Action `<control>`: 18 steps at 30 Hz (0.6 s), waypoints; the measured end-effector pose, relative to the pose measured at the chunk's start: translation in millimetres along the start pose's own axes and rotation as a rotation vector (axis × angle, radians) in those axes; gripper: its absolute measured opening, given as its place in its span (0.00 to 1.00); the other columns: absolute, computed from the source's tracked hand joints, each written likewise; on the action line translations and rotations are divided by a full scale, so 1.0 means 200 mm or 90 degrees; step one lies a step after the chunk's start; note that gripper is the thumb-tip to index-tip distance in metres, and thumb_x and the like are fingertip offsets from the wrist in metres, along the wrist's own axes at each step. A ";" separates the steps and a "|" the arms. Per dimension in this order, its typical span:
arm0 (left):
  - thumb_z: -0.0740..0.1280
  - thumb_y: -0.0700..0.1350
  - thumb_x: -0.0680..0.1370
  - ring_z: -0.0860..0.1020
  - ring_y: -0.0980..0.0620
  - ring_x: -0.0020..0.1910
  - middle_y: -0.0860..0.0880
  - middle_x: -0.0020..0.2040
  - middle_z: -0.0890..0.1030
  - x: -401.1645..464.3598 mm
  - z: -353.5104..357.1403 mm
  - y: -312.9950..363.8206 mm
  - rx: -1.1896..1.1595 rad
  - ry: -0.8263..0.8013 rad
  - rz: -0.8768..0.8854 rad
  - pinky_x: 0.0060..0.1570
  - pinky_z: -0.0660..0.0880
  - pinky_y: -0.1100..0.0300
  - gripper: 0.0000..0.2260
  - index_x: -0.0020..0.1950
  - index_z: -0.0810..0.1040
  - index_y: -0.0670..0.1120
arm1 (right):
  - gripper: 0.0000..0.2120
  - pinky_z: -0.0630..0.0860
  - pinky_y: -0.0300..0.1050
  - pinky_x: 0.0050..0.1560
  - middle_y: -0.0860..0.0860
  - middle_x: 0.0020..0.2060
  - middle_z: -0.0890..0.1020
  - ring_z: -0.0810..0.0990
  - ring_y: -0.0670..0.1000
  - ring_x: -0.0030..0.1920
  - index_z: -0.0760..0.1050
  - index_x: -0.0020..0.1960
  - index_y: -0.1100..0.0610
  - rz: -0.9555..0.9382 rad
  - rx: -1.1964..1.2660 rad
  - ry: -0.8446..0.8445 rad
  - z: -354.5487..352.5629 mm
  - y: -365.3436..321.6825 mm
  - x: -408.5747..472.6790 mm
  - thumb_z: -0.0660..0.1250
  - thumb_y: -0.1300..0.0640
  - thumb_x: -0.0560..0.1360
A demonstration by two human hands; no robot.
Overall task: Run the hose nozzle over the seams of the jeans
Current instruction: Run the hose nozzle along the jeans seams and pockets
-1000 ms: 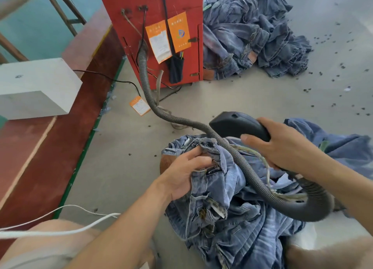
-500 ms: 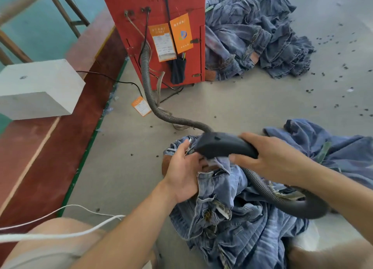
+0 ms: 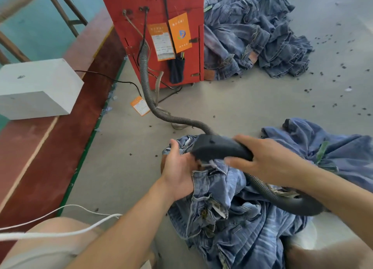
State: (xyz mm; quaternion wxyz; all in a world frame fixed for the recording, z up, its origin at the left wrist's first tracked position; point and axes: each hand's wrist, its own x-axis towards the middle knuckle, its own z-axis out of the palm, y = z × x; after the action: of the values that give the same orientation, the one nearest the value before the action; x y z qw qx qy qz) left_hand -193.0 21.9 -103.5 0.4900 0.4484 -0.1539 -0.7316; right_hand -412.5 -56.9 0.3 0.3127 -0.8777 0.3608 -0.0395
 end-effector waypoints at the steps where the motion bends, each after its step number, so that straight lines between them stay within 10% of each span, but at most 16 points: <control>1: 0.35 0.79 0.73 0.80 0.40 0.64 0.38 0.64 0.82 -0.01 0.00 0.00 0.002 -0.009 0.004 0.75 0.65 0.40 0.52 0.70 0.80 0.46 | 0.08 0.73 0.33 0.31 0.34 0.38 0.80 0.80 0.39 0.32 0.70 0.51 0.37 0.019 0.032 0.038 -0.02 0.01 0.01 0.66 0.36 0.77; 6: 0.35 0.79 0.73 0.80 0.40 0.63 0.37 0.65 0.81 -0.02 0.00 0.02 -0.034 -0.026 0.002 0.69 0.73 0.42 0.53 0.71 0.79 0.43 | 0.06 0.70 0.37 0.21 0.45 0.25 0.79 0.75 0.46 0.19 0.72 0.46 0.35 0.070 0.122 0.083 -0.22 0.11 -0.01 0.69 0.40 0.76; 12: 0.37 0.80 0.73 0.78 0.39 0.67 0.36 0.69 0.78 0.00 0.03 0.00 -0.071 -0.030 -0.025 0.71 0.68 0.44 0.53 0.71 0.78 0.42 | 0.10 0.76 0.37 0.37 0.36 0.42 0.81 0.80 0.40 0.36 0.69 0.53 0.33 -0.025 -0.062 -0.107 -0.04 0.00 -0.03 0.65 0.32 0.76; 18: 0.57 0.71 0.80 0.82 0.38 0.60 0.36 0.61 0.83 -0.04 0.04 0.01 -0.039 0.005 -0.046 0.67 0.75 0.38 0.37 0.68 0.81 0.41 | 0.06 0.71 0.33 0.23 0.41 0.29 0.82 0.77 0.43 0.21 0.71 0.47 0.37 0.074 0.123 0.116 -0.17 0.06 0.02 0.68 0.40 0.77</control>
State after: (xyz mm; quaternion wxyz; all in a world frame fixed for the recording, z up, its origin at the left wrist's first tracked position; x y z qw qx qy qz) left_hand -197.6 25.2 -93.8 0.4771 0.4416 -0.1130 -0.7514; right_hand -426.1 -83.3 19.8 0.3636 -0.8138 0.4324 -0.1358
